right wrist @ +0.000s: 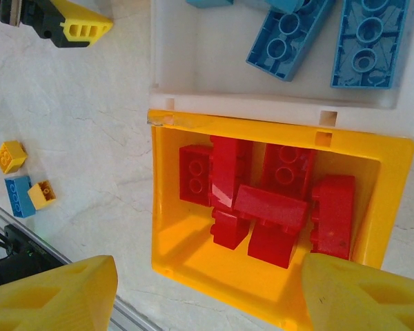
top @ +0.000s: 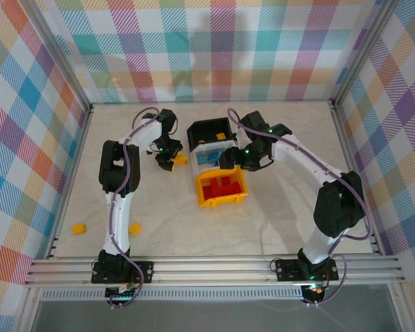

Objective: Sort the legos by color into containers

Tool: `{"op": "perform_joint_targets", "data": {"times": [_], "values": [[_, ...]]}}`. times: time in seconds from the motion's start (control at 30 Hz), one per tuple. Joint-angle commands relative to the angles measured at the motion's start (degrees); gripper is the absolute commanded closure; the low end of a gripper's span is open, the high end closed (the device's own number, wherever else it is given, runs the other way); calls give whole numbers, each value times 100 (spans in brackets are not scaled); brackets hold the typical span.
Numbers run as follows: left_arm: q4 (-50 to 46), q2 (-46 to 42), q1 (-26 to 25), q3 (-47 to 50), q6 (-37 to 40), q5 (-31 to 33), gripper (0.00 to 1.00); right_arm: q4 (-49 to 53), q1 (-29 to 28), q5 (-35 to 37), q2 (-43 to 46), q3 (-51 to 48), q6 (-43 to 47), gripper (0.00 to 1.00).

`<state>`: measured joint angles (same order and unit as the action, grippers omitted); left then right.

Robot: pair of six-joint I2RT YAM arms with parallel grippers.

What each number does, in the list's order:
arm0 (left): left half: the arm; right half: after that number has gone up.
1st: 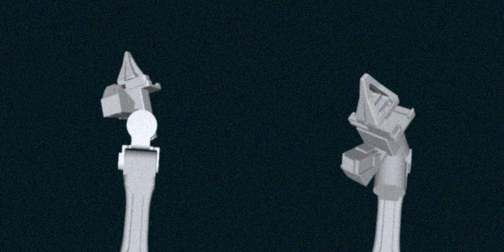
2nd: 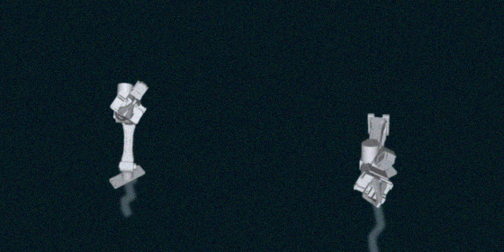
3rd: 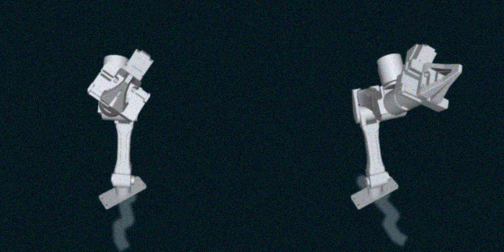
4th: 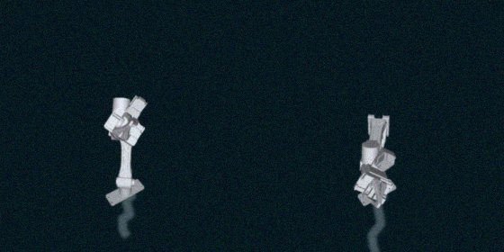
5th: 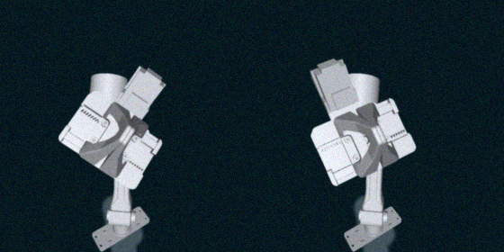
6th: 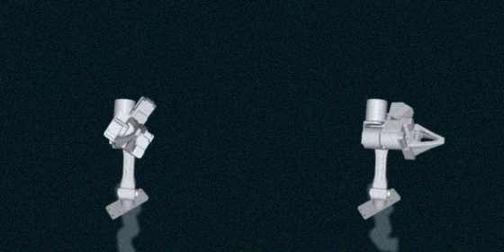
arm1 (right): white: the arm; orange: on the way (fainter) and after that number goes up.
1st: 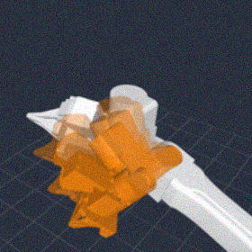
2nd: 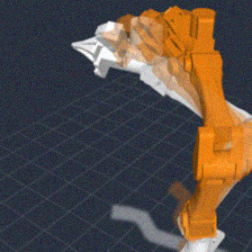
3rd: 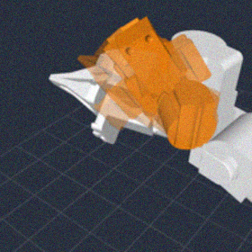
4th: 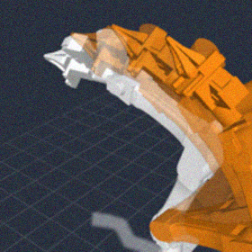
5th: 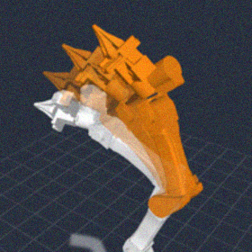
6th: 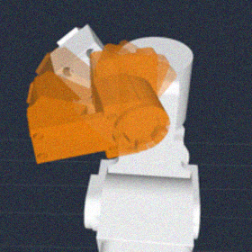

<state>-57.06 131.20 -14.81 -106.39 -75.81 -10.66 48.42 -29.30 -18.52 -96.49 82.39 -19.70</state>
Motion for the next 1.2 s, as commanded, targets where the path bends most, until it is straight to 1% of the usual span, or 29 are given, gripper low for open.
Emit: {"op": "perform_joint_targets", "data": {"times": [0.0,0.07,0.17,0.37,0.6,0.8,1.0,1.17], "values": [[1196,99,-49,185,136,-156,45,-71,-31,-55,242,-99,28,29],[1231,55,-57,252,157,-170,47,-87,-32,-50,278,-120,12,29],[1293,-10,-48,311,163,-200,54,-105,-32,-46,322,-152,-12,29],[1320,-132,-22,307,232,-226,58,-127,-32,-46,376,-184,-34,29],[1085,-354,4,162,620,-119,59,-154,-32,-72,386,-201,-46,29],[936,-702,73,181,856,-94,58,-245,-28,-112,395,-300,-69,29],[878,-1007,136,153,891,27,56,-198,-32,-88,339,-206,16,29],[881,-920,99,-188,830,-20,55,-99,-17,-55,309,-105,125,29]]}}
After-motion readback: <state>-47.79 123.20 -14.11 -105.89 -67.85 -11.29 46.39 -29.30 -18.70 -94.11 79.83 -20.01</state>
